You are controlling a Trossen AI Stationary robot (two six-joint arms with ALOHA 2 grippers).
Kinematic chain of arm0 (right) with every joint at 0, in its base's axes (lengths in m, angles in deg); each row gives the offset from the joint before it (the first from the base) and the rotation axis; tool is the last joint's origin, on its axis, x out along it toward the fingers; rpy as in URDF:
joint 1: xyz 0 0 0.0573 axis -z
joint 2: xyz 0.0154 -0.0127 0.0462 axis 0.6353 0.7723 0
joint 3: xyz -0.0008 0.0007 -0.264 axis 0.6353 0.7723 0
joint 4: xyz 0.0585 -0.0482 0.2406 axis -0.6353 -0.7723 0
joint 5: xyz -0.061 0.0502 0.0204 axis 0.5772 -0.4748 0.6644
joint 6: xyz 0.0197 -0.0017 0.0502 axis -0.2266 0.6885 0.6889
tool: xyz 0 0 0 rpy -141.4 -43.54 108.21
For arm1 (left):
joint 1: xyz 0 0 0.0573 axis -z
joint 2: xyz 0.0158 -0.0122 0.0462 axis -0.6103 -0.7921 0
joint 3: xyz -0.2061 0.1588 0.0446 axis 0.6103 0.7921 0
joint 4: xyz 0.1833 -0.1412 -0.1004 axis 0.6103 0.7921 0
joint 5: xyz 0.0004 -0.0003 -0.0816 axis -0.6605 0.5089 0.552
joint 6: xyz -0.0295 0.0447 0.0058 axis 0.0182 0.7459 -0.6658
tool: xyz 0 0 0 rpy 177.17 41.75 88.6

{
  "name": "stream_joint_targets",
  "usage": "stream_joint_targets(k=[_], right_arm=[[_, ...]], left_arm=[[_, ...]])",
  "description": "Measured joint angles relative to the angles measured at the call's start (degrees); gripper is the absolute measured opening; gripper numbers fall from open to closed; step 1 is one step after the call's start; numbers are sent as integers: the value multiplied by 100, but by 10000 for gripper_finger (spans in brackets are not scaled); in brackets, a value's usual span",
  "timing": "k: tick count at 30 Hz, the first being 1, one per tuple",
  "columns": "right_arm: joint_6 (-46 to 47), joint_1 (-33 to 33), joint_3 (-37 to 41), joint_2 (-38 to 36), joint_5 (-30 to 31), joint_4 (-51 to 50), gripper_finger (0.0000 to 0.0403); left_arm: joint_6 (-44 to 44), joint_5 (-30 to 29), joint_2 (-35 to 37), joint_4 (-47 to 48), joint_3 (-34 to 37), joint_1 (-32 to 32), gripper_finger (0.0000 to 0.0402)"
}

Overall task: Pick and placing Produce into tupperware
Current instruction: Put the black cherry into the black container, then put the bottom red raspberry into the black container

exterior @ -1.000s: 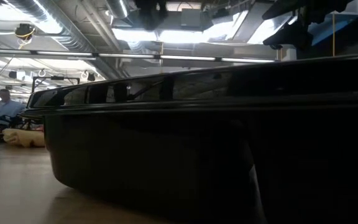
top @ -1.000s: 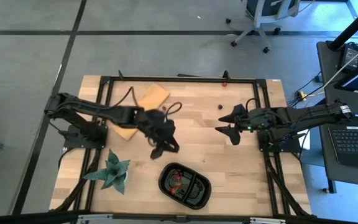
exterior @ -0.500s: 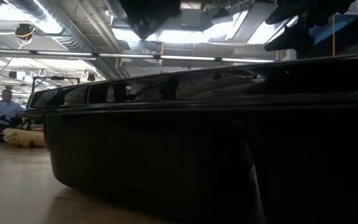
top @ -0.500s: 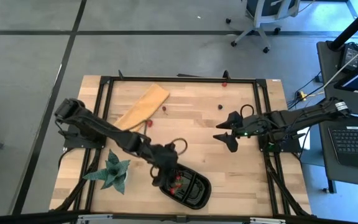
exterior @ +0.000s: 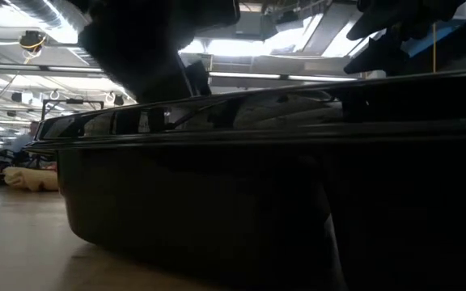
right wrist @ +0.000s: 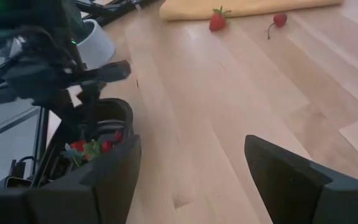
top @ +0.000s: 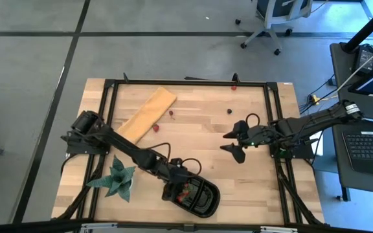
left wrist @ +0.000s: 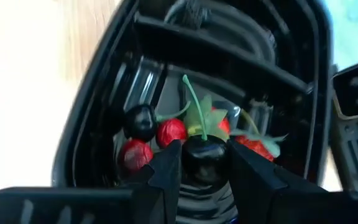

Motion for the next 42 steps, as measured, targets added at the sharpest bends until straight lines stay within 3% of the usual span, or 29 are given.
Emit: stream_joint_targets(k=[15, 34, 42], right_arm=[[127, -107, 2, 26, 0, 53, 288], [109, -137, 9, 26, 0, 43, 288], [105, -137, 9, 24, 15, 19, 288]], left_arm=[[-149, 17, -78, -17, 0, -2, 130], [-160, 17, -75, -60, 0, -5, 126], [-211, 159, 498, -523, 2, -73, 126]])
